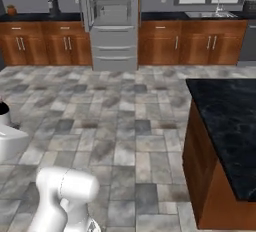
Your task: Open the fridge, grab two sodas, and place both sodas inside the bowl with ice on the dining counter.
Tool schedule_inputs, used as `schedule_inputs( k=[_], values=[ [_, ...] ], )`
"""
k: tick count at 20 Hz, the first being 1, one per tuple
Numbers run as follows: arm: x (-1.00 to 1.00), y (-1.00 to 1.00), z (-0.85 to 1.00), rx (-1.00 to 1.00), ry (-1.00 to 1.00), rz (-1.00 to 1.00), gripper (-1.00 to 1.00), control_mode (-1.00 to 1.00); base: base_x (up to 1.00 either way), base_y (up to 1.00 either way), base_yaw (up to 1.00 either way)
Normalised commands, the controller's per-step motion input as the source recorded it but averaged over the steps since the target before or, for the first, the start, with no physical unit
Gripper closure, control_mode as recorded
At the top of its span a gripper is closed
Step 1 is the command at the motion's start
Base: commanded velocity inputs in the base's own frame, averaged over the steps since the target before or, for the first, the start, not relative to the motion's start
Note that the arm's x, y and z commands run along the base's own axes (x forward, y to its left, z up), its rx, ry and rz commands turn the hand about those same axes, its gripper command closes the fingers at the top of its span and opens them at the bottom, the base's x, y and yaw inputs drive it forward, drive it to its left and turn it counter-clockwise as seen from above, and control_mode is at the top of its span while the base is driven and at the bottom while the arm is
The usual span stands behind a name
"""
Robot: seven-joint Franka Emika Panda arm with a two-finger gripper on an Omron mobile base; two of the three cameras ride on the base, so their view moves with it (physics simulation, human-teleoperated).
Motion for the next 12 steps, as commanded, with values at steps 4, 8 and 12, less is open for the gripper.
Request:
schedule_inputs(
  k=[4, 8, 12],
  values=[
    [0.00, 0.00, 0.00, 0.00, 0.00, 0.00, 1.00, 1.00, -0.60, -0.98, -0.11],
    [0.00, 0.00, 0.00, 0.00, 0.00, 0.00, 1.00, 1.00, -0.53, -1.00, -0.09],
    [0.00, 0.00, 0.00, 0.00, 0.00, 0.00, 1.00, 1.00, -0.17, -1.00, -0.07]
  ],
)
